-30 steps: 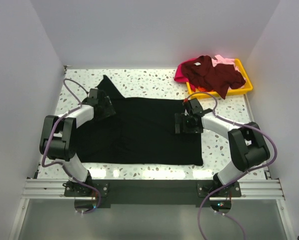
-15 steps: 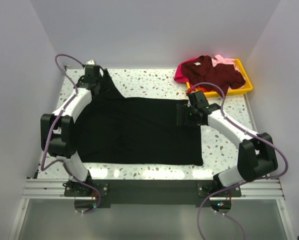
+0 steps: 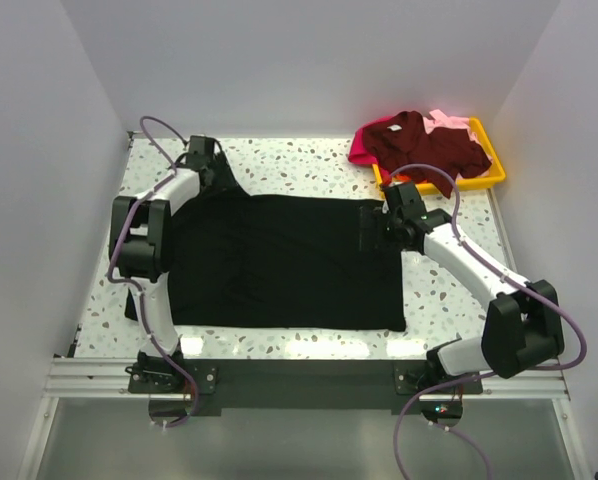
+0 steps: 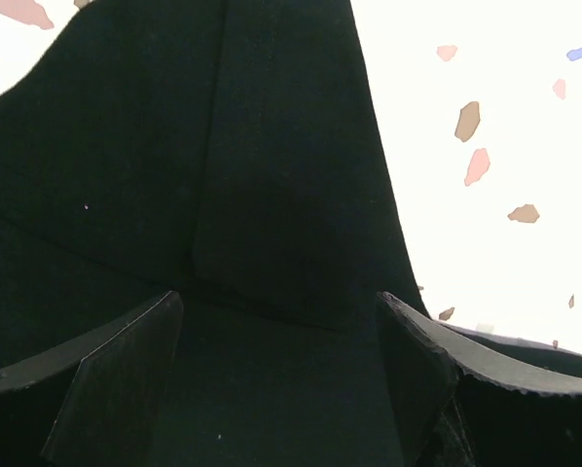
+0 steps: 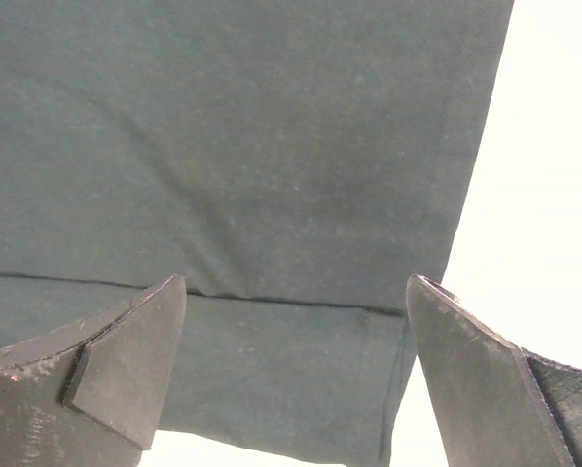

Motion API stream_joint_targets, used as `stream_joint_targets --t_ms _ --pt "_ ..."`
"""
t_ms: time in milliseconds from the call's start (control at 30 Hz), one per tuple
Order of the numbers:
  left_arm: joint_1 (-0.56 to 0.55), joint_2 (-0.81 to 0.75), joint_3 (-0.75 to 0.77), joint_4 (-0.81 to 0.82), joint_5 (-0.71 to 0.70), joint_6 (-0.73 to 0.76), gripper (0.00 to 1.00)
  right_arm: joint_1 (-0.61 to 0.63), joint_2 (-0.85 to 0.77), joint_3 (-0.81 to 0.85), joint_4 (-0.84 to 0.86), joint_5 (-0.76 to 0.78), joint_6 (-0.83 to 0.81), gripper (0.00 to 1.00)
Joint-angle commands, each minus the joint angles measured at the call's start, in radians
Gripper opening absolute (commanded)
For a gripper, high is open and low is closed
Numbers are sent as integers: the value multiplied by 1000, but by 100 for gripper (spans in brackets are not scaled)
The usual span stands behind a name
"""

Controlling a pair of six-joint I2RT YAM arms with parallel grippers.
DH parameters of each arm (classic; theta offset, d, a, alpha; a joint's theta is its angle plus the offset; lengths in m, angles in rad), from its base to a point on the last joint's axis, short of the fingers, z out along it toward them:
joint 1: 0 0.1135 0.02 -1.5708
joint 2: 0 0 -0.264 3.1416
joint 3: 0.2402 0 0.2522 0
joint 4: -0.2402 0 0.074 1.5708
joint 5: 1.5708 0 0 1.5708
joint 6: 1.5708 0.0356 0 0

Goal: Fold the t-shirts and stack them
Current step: Fold the tshirt

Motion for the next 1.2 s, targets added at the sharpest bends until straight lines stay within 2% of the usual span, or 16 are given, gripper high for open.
stream_joint_targets --t_ms 0,233,500,800,1100,1167 --pt "9 12 60 30 -26 0 84 -14 -29 -21 -7 18 -13 99" --pt "7 41 63 17 -51 -4 74 -27 -44 -73 3 7 -11 99" --pt "9 61 68 5 -69 -9 69 -37 -61 -98 1 10 -13 99" --pt "16 69 65 5 -71 -6 41 -54 -76 -121 1 15 -10 99" --pt "18 58 50 3 -49 -7 1 -94 -53 -129 56 -1 21 98" --pt "18 40 36 6 -39 -15 0 -126 -40 -121 87 -4 29 99"
